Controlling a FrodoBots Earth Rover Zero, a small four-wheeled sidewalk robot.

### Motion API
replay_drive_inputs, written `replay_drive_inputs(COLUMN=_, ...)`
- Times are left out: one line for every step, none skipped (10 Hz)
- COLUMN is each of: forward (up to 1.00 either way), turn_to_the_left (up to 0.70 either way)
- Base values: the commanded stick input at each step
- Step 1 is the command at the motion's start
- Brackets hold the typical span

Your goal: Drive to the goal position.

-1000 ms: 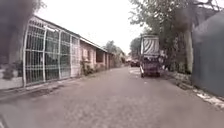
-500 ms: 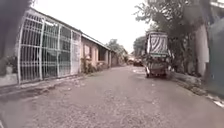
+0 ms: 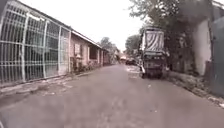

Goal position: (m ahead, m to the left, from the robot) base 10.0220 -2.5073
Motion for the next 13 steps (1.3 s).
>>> replay_drive_inputs(forward=0.70, turn_to_the_left=0.07)
replay_drive_inputs(forward=0.70, turn_to_the_left=-0.04)
replay_drive_inputs(forward=0.70, turn_to_the_left=-0.28)
replay_drive_inputs(forward=0.70, turn_to_the_left=-0.23)
replay_drive_inputs(forward=0.70, turn_to_the_left=-0.03)
replay_drive_inputs(forward=0.70, turn_to_the_left=0.07)
replay_drive_inputs(forward=0.70, turn_to_the_left=0.07)
replay_drive_inputs(forward=0.70, turn_to_the_left=0.07)
replay_drive_inputs(forward=0.70, turn_to_the_left=0.07)
replay_drive_inputs(forward=0.70, turn_to_the_left=0.07)
replay_drive_inputs(forward=0.70, turn_to_the_left=0.07)
replay_drive_inputs(forward=0.70, turn_to_the_left=0.07)
replay_drive_inputs(forward=0.70, turn_to_the_left=0.07)
